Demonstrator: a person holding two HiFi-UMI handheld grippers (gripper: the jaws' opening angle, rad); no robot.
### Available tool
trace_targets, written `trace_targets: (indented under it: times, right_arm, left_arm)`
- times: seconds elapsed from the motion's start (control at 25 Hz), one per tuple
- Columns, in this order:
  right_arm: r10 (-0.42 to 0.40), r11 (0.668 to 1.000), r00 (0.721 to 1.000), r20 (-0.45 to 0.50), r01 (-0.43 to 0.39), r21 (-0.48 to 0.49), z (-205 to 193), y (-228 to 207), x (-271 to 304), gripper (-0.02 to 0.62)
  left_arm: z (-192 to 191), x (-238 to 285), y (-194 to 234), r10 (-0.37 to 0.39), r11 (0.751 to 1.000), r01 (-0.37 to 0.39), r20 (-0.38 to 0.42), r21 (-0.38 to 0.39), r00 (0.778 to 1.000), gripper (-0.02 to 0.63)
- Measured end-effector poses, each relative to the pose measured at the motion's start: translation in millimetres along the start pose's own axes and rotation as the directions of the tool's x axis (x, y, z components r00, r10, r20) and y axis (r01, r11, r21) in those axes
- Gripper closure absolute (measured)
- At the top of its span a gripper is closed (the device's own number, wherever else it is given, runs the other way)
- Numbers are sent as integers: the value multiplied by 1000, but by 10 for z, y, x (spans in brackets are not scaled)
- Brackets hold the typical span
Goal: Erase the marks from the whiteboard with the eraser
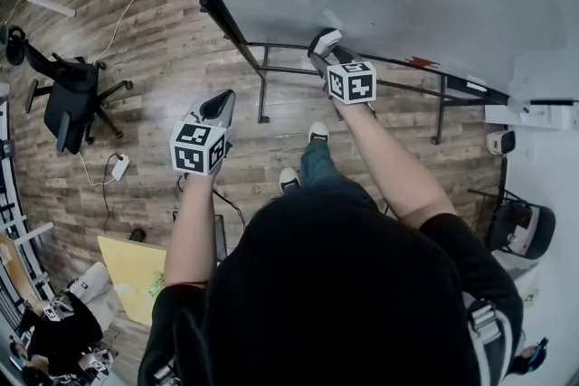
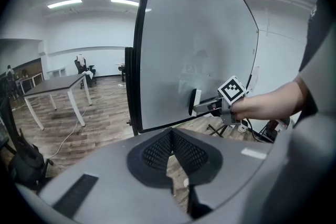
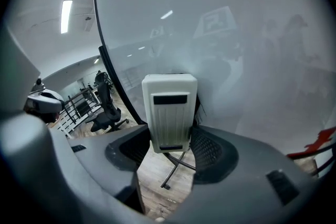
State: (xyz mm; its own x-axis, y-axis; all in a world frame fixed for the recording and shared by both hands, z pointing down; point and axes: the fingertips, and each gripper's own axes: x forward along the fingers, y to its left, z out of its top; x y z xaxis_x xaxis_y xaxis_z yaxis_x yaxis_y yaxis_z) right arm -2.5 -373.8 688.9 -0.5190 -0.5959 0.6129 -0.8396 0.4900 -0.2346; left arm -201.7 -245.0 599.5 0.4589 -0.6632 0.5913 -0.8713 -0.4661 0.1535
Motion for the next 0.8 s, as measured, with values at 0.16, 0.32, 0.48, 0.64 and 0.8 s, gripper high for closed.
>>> trace_targets:
  times: [0.16,0.32,0.48,0.64,0.8]
  right_arm:
    - [-11,999,1000,10,11,37,13,-76,-71,357]
    - [-37,997,999,7,37,66,-37,-217,-132,357]
    - [-57,996,998,3,57,73,-72,-325,-180,357]
    - [-63,996,998,1,62,70,-89,-360,-210,357]
    - [-63,996,998,-8,64,66,-72,-352,-188,359]
  left_arm:
    - [16,8,-25,-8,1000,8,1,4,1000,595]
    - [20,31,-44,-14,1000,14,1,7,1000,595]
    - [10,56,-65,-20,1000,20,0,9,1000,595]
    - [6,70,-97,-22,1000,22,-2,11,1000,595]
    - [27,71,-100,-21,1000,21,1,11,1000,595]
